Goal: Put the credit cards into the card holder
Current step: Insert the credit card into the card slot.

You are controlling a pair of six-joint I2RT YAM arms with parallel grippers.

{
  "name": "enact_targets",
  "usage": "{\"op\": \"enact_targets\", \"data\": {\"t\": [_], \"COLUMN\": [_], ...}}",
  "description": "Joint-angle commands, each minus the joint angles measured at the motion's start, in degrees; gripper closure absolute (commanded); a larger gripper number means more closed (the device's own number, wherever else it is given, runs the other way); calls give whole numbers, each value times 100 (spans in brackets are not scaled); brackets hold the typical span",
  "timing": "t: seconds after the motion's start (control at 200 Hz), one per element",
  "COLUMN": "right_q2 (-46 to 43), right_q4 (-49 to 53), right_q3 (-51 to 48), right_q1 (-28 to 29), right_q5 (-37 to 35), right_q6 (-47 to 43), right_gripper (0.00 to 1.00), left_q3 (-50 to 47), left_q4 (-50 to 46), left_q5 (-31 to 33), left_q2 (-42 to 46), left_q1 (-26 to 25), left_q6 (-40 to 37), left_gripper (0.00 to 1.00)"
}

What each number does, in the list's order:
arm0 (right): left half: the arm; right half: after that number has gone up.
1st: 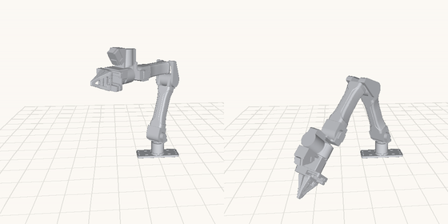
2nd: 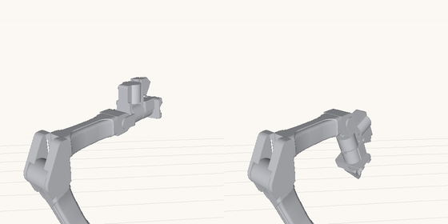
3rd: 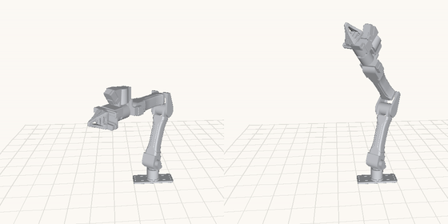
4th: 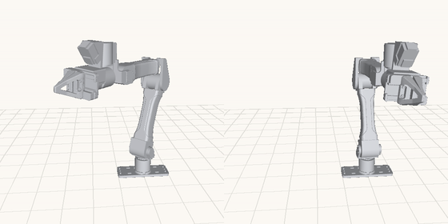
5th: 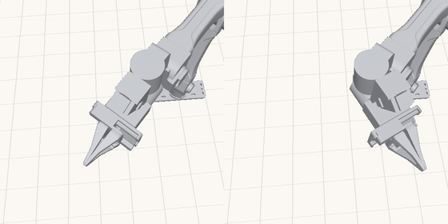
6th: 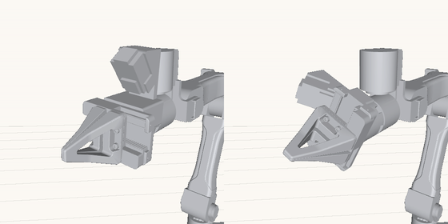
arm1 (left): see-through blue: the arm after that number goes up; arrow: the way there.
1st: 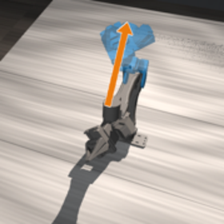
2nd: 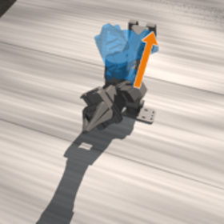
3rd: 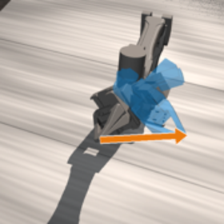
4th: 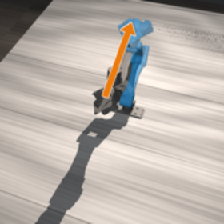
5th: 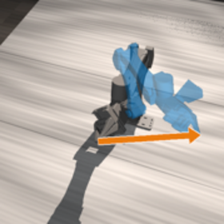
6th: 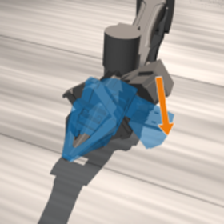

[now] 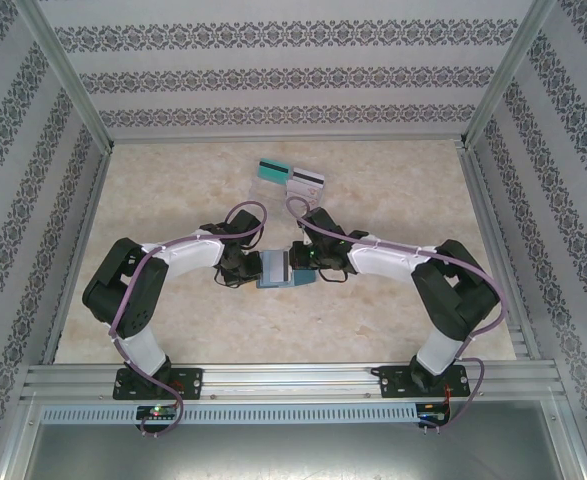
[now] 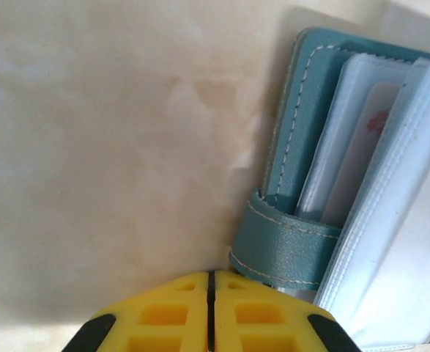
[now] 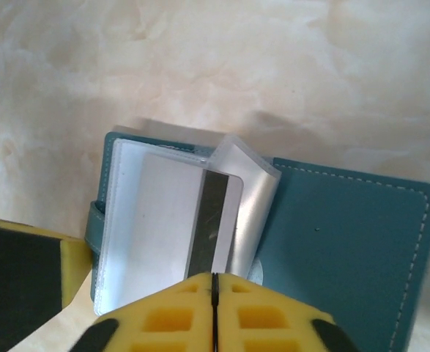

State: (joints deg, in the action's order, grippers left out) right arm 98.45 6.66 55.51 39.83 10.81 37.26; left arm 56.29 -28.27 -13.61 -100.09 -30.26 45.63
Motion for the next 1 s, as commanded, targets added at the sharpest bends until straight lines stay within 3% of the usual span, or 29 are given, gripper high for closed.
{"op": "enact_targets", "data": {"t": [0.0,0.31,0.994], "right_q2": [357,344,808], "right_q4": [89,-117,-1487], "right_q3": [158,-13,-225], "right_q1": [-6,-53,121], "right_q5": [209,59,1055], "right_q6": [-67,-6,775], "right_gripper": [97,99,97], "left_q3": [-93,-19,33], "left_q4": [931,830,907], "left_q5": [-351,-342,-442], "left_q2": [-636,-641,-784], "left_q1": [-165,-173,-173], "left_q6": [-61,-98,-119], "left_gripper": [91,91,91]}}
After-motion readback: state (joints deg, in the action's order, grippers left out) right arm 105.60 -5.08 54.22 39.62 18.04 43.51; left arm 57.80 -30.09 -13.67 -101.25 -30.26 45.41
